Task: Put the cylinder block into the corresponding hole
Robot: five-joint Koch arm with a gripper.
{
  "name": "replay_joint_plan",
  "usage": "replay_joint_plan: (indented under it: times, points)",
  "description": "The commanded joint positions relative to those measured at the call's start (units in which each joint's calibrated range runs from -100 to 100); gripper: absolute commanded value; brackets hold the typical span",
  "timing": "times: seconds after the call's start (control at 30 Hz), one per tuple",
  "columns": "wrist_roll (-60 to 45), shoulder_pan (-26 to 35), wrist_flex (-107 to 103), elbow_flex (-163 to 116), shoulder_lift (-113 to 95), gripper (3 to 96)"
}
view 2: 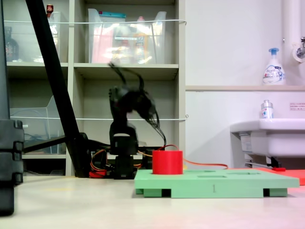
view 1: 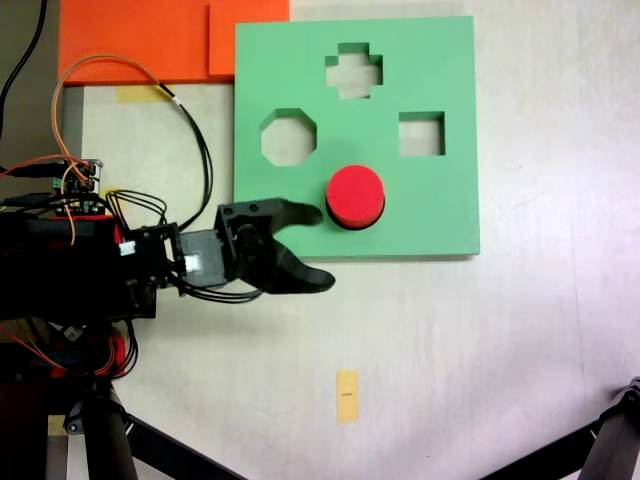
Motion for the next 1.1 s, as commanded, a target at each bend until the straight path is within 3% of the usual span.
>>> replay_joint_plan:
  times: [0.03, 0.17, 0.4, 0.53, 0.73, 1.1]
  points:
    - [-12.01, -4.84, 2.52, 0.04, -0.82, 47.7]
    - [-22.66, -7.13, 8.87, -6.24, -0.82, 48.6]
    - [-33.41, -5.32, 42.48, -47.52, -0.82, 48.3]
    - [-34.73, -4.15, 42.57, -53.80, -0.82, 48.3]
    - [-34.68, -3.32, 18.98, -53.80, -0.82, 49.5]
    - [-34.58, -4.79, 19.37, -53.80, -0.82, 50.1]
